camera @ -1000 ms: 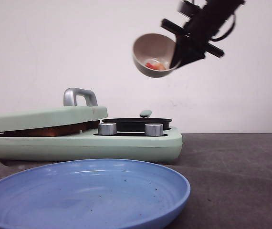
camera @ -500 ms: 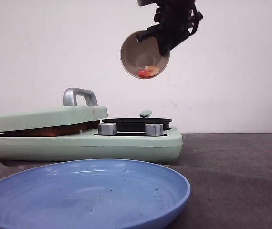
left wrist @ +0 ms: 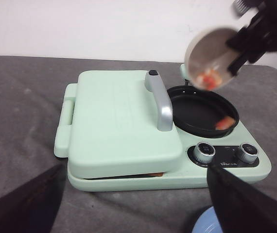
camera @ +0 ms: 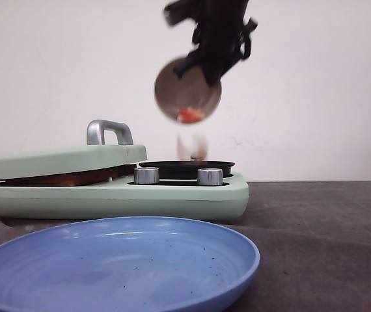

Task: Make breakfast with bread and shrimp
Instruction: 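Tilt the bowl with the right gripper to pour shrimp into the pan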

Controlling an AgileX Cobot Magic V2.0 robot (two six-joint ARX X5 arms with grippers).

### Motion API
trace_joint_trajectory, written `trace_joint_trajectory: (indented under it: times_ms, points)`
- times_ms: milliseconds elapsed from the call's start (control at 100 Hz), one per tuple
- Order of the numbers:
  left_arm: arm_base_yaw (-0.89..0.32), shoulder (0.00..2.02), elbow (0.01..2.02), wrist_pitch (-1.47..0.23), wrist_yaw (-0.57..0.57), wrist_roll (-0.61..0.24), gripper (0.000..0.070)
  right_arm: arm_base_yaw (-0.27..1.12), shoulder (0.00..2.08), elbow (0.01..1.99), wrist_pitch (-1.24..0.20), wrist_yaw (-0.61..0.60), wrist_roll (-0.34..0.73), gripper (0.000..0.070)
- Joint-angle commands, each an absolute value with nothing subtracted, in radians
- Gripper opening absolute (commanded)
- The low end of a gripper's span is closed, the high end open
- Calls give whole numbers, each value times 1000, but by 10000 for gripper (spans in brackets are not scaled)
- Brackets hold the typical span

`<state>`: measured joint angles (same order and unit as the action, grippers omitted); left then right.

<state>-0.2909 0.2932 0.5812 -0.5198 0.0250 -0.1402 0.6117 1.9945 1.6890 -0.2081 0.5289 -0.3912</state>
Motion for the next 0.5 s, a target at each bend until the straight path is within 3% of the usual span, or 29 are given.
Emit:
trace_joint_trajectory:
  times_ms: [0,330,490]
  points:
    - [-292,293,585,-505,22,-121,515,628,2021,1708,-187,564,-416,0]
    - [-292,293,585,-502,22,-121,515,640,2036,1707,-81,664,-529,0]
    - [-292,293,585,-503,22,-121,515,639,2036,1707,-78,683,-528,0]
